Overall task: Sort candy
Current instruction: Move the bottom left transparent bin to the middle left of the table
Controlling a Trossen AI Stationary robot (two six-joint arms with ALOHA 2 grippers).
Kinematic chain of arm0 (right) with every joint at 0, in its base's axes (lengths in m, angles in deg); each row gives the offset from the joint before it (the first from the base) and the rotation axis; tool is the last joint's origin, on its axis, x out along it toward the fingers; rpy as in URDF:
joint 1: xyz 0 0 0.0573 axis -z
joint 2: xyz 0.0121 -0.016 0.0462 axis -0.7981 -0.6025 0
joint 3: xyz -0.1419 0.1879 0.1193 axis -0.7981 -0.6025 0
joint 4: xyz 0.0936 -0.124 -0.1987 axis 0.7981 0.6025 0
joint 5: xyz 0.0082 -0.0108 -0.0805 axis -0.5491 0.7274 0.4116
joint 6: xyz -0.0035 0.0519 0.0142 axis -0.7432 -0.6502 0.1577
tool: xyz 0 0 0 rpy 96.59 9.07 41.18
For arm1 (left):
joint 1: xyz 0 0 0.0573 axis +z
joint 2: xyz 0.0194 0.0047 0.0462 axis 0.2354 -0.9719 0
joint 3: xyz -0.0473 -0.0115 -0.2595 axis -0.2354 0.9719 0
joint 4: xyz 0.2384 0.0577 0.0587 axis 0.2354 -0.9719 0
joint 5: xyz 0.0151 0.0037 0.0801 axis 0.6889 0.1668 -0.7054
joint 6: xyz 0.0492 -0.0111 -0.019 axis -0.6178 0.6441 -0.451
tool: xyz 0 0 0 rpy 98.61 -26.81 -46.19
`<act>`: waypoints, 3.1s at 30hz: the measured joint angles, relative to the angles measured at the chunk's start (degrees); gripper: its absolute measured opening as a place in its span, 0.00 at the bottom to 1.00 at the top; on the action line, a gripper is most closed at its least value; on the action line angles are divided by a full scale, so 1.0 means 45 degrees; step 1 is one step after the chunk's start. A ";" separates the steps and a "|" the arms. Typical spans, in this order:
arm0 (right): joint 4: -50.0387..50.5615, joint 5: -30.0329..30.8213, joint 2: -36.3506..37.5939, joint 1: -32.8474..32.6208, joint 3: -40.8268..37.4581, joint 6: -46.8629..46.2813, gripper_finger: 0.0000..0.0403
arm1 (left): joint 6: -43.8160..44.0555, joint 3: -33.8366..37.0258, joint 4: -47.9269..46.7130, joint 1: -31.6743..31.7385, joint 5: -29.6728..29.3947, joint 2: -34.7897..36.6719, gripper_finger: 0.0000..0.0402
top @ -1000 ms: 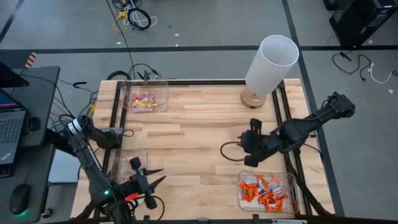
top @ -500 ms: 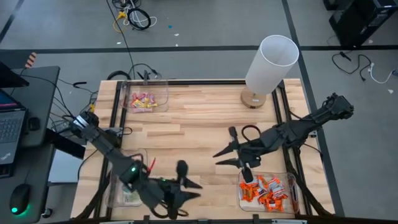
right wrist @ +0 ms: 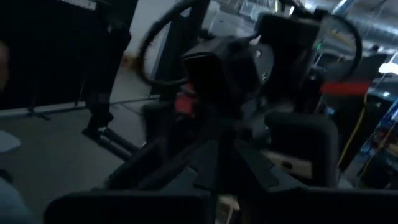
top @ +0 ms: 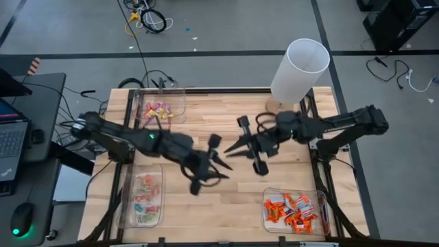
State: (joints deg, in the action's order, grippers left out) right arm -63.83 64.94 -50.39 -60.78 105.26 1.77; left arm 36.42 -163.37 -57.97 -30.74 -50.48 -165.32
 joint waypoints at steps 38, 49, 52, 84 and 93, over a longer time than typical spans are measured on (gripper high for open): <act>-0.1550 -0.0244 1.0672 0.0712 -1.0075 -0.1338 0.00 | 0.2229 1.4457 0.4950 -0.1470 -0.1840 1.4803 0.32; -0.1925 -0.0012 1.3467 0.1190 -1.2084 -0.2022 0.00 | 0.2684 1.5802 0.5201 -0.1465 -0.2497 1.5744 0.32; -0.1267 -0.0135 1.4582 0.1222 -1.2203 -0.2086 0.00 | 0.3035 1.6076 0.5216 -0.1465 -0.2515 1.5963 0.32; 0.0027 0.3147 0.7771 0.0435 -0.8878 -0.3679 0.00 | 0.4003 1.2295 0.5945 -0.1470 -0.4275 0.7686 0.08; 0.5226 0.5530 0.5087 -0.1499 -0.5666 -0.5253 0.00 | 0.8877 1.0174 -0.0146 -0.2496 -0.4387 0.7163 0.08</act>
State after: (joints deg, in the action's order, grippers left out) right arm -40.31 89.83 -27.50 -67.52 79.76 -21.87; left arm 76.37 -117.59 -58.63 -41.98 -70.22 -133.09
